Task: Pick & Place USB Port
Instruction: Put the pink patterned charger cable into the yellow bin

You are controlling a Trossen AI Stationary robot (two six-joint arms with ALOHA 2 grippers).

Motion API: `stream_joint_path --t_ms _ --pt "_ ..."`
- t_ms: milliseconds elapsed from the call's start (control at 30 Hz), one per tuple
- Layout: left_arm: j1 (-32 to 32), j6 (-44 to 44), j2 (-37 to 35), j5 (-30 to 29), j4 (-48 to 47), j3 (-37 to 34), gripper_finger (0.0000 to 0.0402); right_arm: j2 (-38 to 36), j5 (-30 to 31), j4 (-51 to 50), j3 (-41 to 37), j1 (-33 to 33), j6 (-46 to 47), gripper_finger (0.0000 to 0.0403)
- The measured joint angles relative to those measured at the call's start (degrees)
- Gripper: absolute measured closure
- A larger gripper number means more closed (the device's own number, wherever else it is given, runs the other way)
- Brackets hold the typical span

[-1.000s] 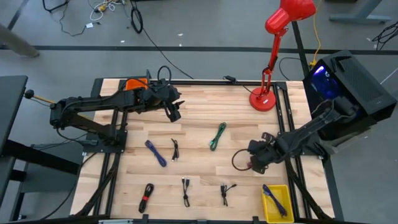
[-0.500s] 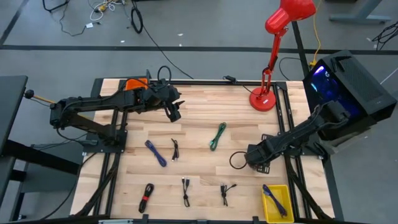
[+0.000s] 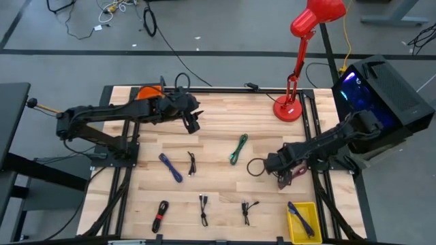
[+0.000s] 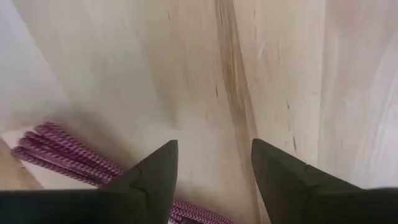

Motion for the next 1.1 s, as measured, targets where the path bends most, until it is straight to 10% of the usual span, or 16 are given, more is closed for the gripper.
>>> stream_joint_path --t_ms 333,1100 --pt "2.6 0.6 2.6 0.0 -1.8 0.0 0.0230 -2.8 -9.5 -6.4 4.0 0.8 3.2 0.0197" --pt "3.3 -0.1 2.4 0.0 -2.3 0.0 0.0230 -5.2 -4.4 0.3 -0.6 14.0 19.7 0.0197"
